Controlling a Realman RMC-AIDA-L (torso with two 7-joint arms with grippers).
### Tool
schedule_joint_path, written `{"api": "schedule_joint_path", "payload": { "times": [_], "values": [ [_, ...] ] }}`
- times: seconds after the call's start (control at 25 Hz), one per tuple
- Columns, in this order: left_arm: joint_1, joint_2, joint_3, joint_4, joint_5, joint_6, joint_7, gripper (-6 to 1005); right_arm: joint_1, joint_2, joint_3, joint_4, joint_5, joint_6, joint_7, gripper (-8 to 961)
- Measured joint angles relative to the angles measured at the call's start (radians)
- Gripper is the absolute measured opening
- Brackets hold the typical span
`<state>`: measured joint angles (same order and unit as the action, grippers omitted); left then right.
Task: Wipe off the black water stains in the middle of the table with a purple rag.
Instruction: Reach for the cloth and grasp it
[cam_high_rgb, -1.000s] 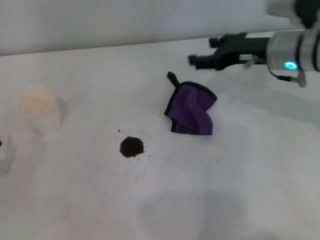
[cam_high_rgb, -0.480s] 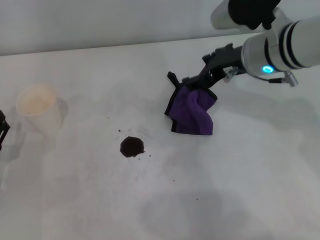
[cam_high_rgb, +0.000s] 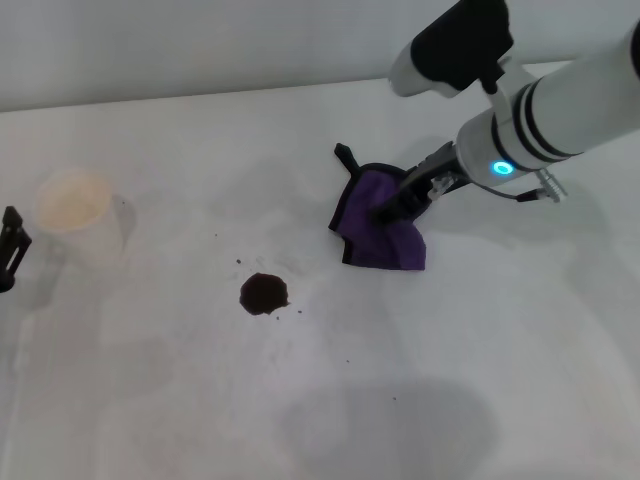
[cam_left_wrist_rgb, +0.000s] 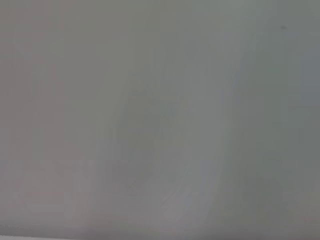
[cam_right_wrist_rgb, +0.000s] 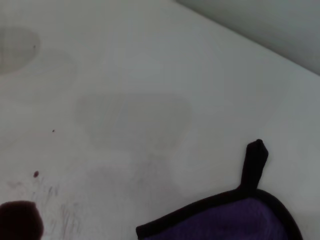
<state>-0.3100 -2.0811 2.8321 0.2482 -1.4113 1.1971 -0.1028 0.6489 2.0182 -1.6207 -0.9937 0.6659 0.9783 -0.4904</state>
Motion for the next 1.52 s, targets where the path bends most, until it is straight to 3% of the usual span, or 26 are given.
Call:
{"api": "schedule_joint_path", "payload": {
  "times": [0.2, 0.64, 0.84, 1.4, 1.52],
  "values": [
    [-0.014, -0.001, 0.001, 0.005, 0.002, -0.011, 0.000, 891, -0.001, 0.000, -0.017, 0.013, 0.000, -0.026, -0.002, 844],
    [-0.015, -0.001, 0.000, 0.017, 0.000, -0.012, 0.000, 891, 0.008, 0.001, -0.056, 0.060, 0.000, -0.070, -0.004, 697],
    [-0.015, -0.001, 0.000, 0.017, 0.000, -0.012, 0.000, 891, 0.011, 0.002, -0.069, 0.065, 0.000, -0.085, -0.004, 566],
    [-0.020, 0.000, 0.000, 0.019, 0.000, -0.011, -0.011, 892, 0.041, 0.001, -0.069, 0.117, 0.001, -0.077, 0.004, 440],
    [-0.024, 0.000, 0.000, 0.018, 0.001, -0.011, -0.031, 891, 0.043, 0.001, -0.071, 0.119, 0.000, -0.076, 0.000, 329]
  ]
}}
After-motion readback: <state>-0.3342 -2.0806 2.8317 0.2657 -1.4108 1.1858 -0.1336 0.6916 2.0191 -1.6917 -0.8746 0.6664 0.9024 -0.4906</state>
